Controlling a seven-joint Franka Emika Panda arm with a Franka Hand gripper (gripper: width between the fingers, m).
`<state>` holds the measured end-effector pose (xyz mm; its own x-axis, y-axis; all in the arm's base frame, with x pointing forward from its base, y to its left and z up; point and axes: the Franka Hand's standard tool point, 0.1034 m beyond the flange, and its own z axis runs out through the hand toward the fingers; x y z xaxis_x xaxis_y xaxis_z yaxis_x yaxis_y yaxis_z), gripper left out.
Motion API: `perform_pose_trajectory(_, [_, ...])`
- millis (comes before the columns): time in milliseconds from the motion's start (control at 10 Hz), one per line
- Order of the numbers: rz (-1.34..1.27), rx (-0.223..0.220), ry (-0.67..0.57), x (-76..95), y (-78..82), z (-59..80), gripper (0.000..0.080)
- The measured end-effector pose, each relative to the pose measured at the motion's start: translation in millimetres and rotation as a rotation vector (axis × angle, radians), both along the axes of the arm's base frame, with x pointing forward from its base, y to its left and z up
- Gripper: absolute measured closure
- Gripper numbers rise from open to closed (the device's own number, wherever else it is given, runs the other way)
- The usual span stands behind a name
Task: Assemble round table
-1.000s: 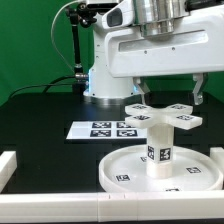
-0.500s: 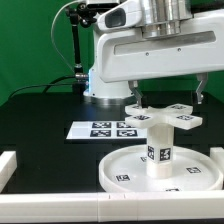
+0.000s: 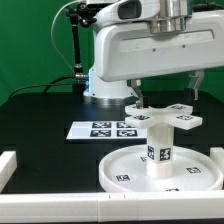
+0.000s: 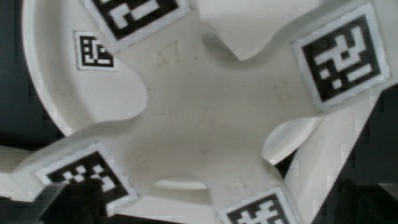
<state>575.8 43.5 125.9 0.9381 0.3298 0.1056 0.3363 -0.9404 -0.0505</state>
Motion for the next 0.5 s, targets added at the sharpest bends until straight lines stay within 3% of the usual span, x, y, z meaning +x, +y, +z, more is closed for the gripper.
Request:
perform_pose_trajectory(200, [0.113, -0.015, -0.009, -0.1, -0.6, -0.2, 0.0151])
perform_pose_trajectory(300, [0.268, -0.052, -0.021, 0.7, -1.0, 0.2, 0.0151])
perform_pose_trajectory(500, [0.468, -0.074, -0.023, 0.1, -3.9, 0.0, 0.0151])
